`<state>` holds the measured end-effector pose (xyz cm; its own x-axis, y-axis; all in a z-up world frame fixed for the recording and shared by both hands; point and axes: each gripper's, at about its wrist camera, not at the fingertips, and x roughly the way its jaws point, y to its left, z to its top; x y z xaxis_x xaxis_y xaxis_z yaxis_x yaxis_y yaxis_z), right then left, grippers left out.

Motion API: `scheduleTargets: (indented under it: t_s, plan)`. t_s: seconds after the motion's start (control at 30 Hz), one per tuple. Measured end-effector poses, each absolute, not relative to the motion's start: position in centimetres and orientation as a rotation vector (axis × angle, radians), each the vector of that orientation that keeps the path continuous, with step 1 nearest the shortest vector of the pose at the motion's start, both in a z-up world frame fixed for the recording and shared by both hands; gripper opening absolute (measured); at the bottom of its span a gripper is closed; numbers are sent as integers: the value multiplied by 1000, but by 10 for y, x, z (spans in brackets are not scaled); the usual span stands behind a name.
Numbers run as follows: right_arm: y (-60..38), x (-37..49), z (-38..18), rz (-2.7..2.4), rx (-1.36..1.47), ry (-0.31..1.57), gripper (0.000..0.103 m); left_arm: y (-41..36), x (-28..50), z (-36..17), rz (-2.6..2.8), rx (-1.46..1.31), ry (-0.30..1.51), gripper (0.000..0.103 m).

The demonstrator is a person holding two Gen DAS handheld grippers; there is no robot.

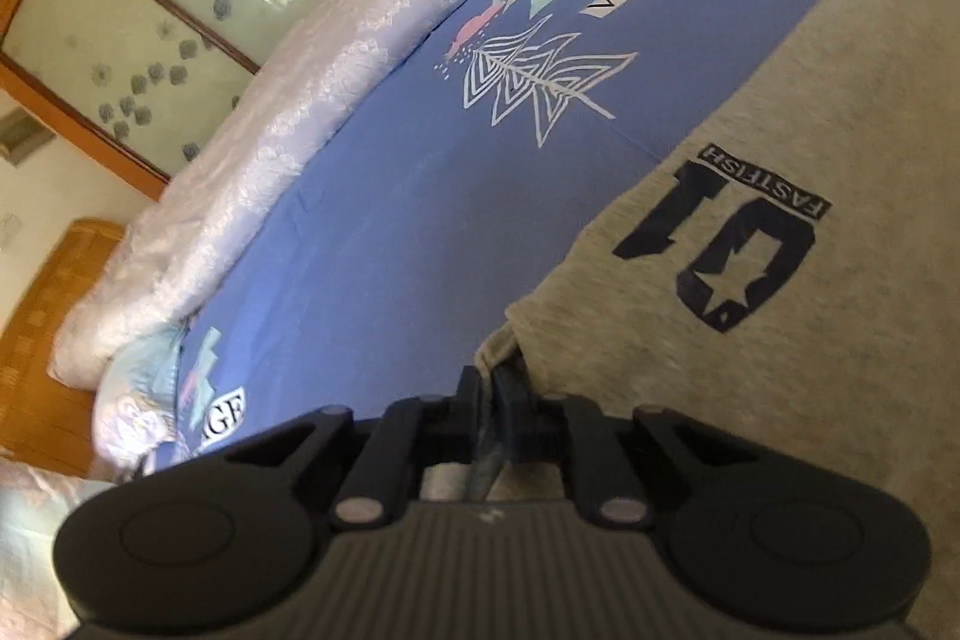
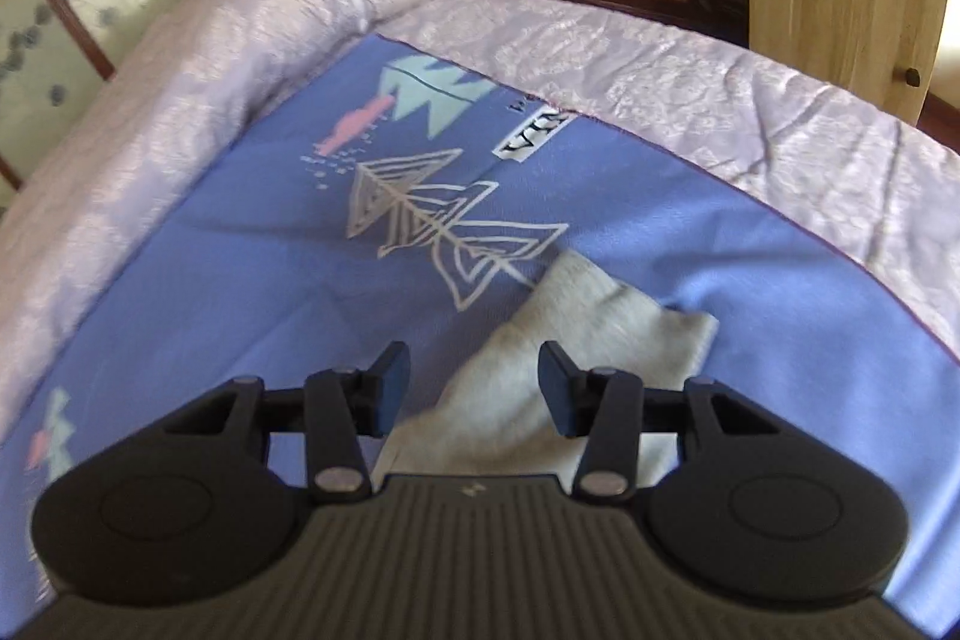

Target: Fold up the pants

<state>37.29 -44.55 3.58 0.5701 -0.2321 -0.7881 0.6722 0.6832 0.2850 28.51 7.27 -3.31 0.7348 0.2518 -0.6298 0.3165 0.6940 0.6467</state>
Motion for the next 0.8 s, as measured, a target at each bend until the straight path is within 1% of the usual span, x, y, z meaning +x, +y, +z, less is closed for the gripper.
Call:
scheduleTargets:
  t_s: [0.03,0.07,0.1,0.13,0.17,0.27,0.37,0.47,0.57,0.63,0.7,0.8]
  plan:
    - [-448,381,28,-585,624,814,49,72,284,-34,-37,828,760,7]
    - [-450,387,19,-595,639,835,45,71,282,-34,-31,825,755,6]
    - [-451,391,11,-608,650,857,24,71,281,-32,-26,820,751,6]
    - [-452,394,3,-620,652,881,9,72,278,-28,-18,813,743,6]
    - [-451,394,-1,-623,651,893,3,72,274,-23,-11,808,732,6]
    - [-447,378,13,-613,637,832,3,73,258,1,14,790,695,6]
    - [-449,346,46,-580,669,748,3,75,228,34,34,761,635,6]
    - [-452,296,86,-539,707,658,3,78,183,67,50,729,575,6]
    - [-450,225,118,-498,732,593,3,80,127,92,60,705,527,6]
    - [-449,171,129,-472,757,564,3,82,84,101,56,702,510,6]
    - [-446,119,133,-461,781,547,3,83,47,104,53,703,509,6]
    - [-440,42,121,-450,832,543,3,86,-10,98,59,698,525,6]
